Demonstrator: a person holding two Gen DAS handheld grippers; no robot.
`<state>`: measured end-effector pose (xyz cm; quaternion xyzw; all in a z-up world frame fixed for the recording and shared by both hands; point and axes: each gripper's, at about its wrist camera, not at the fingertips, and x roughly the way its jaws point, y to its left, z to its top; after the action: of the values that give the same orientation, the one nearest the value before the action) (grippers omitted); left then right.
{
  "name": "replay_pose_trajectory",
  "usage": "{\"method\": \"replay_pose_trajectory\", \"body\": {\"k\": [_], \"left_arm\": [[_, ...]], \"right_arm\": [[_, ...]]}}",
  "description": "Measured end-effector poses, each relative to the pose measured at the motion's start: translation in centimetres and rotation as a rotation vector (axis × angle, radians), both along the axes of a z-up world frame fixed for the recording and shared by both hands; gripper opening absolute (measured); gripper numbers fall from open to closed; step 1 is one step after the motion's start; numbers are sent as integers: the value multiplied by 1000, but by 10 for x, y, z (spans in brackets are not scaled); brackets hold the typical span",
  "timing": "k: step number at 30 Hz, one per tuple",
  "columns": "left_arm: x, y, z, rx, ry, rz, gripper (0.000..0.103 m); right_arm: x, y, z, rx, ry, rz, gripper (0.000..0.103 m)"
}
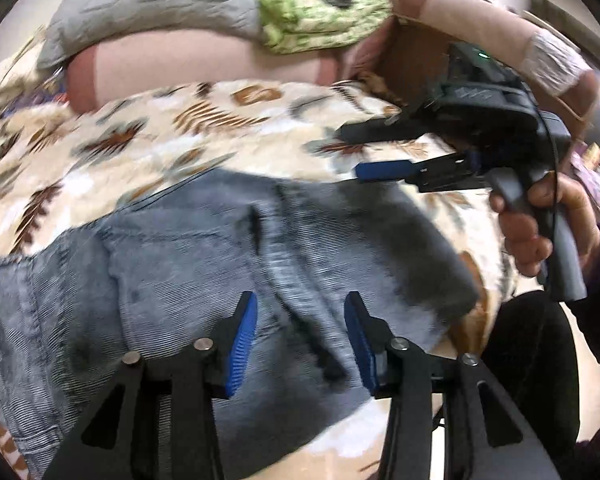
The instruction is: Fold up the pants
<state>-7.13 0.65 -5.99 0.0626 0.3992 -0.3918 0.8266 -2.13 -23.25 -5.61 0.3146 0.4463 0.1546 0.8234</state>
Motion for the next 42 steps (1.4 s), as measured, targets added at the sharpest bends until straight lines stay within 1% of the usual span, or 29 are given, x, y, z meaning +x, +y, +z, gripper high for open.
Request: {"method": "replay_pose_trajectory", "body": {"k": [1, 3, 4, 7, 9, 12, 16, 17, 19, 21, 22, 24, 26, 28, 29, 31, 33, 34, 36, 39, 42], "left_arm": [[-4, -6, 0, 6, -6, -17, 52], [-9, -19, -6, 48, -12, -40, 53], [-9, -23, -11, 74, -5, -44, 53], [-1, -30, -31, 157, 40, -27, 53], [5, -27, -34, 138, 73, -22, 53], [6, -24, -35, 134, 71, -24, 53], [0, -28, -36, 159, 22, -40, 53], [0, -27, -35, 155, 23, -40, 53], [1, -23, -32, 141, 34, -29, 53], [1, -16, -28, 129, 22, -1, 53], [2, -10, -23, 125, 1, 29, 53], [5, -4, -18, 139, -34, 85, 54], [9, 5, -13, 156, -71, 166, 55], [12, 10, -11, 179, -102, 238, 62], [14, 13, -11, 207, -125, 294, 67], [17, 14, -13, 258, -151, 357, 69], [21, 14, -19, 299, -140, 394, 69], [21, 15, -23, 320, -130, 412, 69], [24, 15, -34, 361, -103, 438, 72], [21, 13, -38, 356, -112, 453, 77], [24, 13, -43, 343, -100, 465, 81]], "right_arm": [[-2, 3, -2, -42, 8, 4, 55], [0, 13, -10, -106, 40, 19, 55], [1, 15, -14, -124, 47, 23, 49], [15, 32, -30, -245, 80, 26, 48], [25, 40, -42, -298, 115, 21, 48], [34, 52, -49, -392, 129, 24, 48], [35, 57, -47, -436, 138, 28, 49], [34, 55, -46, -427, 133, 29, 49], [26, 47, -40, -378, 99, 22, 49], [13, 37, -32, -338, 74, -6, 49], [6, 34, -29, -346, 65, -19, 49], [-13, 32, -20, -398, 43, -24, 49], [-31, 33, -16, -437, 31, -29, 49], [-46, 35, -16, -470, 28, -36, 49], [-53, 38, -19, -492, 28, -43, 49], [-66, 44, -29, -532, 37, -52, 49], [-72, 55, -41, -610, 39, -43, 50], [-75, 59, -44, -651, 10, -41, 51], [-79, 66, -48, -706, -36, -56, 52], [-86, 69, -52, -752, -102, -71, 56], [-90, 66, -55, -742, -151, -86, 59]]}}
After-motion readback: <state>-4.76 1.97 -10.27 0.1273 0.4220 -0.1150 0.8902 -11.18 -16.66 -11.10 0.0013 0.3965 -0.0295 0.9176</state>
